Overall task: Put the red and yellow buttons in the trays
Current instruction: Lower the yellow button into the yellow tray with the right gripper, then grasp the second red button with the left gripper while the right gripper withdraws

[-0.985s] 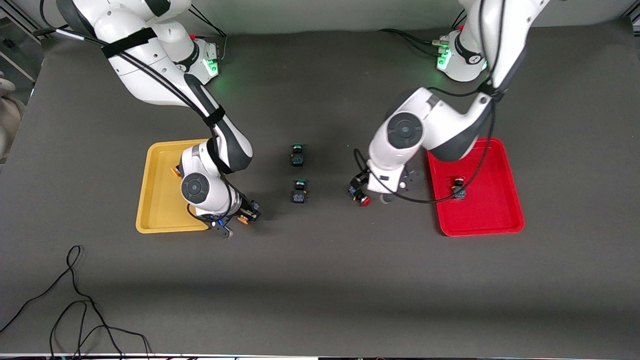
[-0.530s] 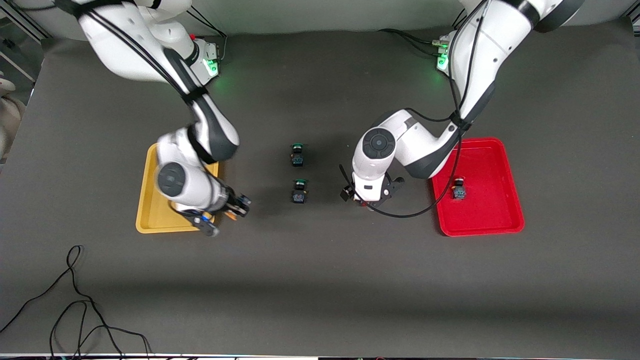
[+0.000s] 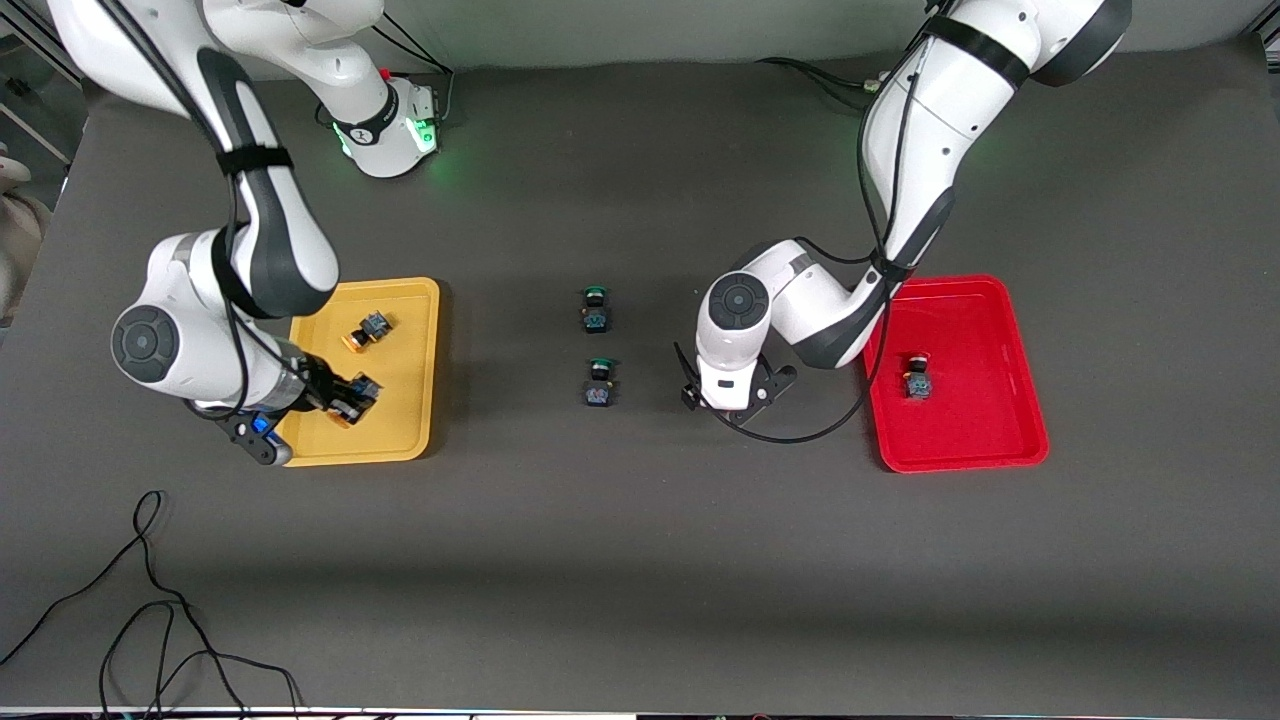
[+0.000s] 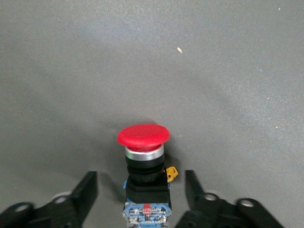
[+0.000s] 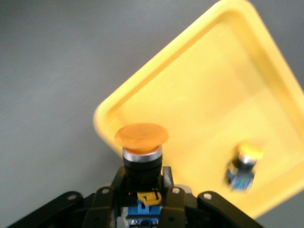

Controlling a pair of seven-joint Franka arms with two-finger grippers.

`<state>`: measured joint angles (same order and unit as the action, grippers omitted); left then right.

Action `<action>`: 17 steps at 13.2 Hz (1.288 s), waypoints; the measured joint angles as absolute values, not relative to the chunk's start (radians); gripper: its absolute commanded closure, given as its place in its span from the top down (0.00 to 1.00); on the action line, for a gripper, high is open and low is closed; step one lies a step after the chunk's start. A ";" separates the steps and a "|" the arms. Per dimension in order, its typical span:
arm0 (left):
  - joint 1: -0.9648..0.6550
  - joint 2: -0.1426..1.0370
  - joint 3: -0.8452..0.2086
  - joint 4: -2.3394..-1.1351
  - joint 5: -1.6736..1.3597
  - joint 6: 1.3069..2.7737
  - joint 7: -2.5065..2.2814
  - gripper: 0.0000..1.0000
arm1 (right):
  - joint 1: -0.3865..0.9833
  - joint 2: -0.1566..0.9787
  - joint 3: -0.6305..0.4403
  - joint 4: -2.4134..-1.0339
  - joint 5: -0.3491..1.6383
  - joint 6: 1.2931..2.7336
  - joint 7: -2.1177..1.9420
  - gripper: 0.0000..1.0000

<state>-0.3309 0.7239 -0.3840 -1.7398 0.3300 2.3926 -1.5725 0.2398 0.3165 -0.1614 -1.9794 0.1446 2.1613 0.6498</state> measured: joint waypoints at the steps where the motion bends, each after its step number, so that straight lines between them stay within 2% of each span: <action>1: -0.331 0.724 -0.383 -1.734 0.330 2.393 -1.573 0.03 | 0.239 0.330 -0.179 -2.044 0.145 2.254 0.614 0.00; 5: -0.328 0.721 -0.375 -1.690 0.330 2.384 -1.568 0.00 | 0.245 0.389 -0.185 -2.166 0.145 2.449 0.596 0.00; 6: -0.319 0.714 -0.374 -1.679 0.330 2.371 -1.550 0.00 | 0.246 0.401 -0.185 -2.180 0.145 2.490 0.596 0.03; 7: -0.297 0.700 -0.381 -1.671 0.329 2.342 -1.508 0.00 | 0.247 0.412 -0.185 -2.190 0.145 2.521 0.596 0.24; 8: -0.255 0.678 -0.406 -1.664 0.323 2.295 -1.444 0.00 | 0.248 0.421 -0.184 -2.195 0.145 2.536 0.596 0.74; 9: -0.189 0.650 -0.450 -1.663 0.309 2.232 -1.351 0.00 | 0.248 0.425 -0.184 -2.196 0.145 2.540 0.596 1.00; 12: 0.074 0.556 -0.594 -1.672 0.241 2.015 -1.013 0.00 | 0.251 0.414 -0.184 -2.192 0.145 2.540 0.596 1.00; 14: 0.263 0.511 -0.672 -1.709 0.227 1.941 -0.833 0.00 | 0.253 0.372 -0.184 -2.177 0.145 2.491 0.596 1.00; 15: 0.327 0.503 -0.698 -1.730 0.222 1.935 -0.786 0.07 | 0.254 0.331 -0.183 -2.162 0.145 2.439 0.596 1.00; 16: 0.352 0.503 -0.709 -1.745 0.220 1.937 -0.767 0.46 | 0.256 0.278 -0.181 -2.147 0.145 2.384 0.595 1.00; 17: 0.353 0.505 -0.713 -1.755 0.219 1.940 -0.764 0.90 | 0.258 0.215 -0.177 -2.138 0.144 2.327 0.594 1.00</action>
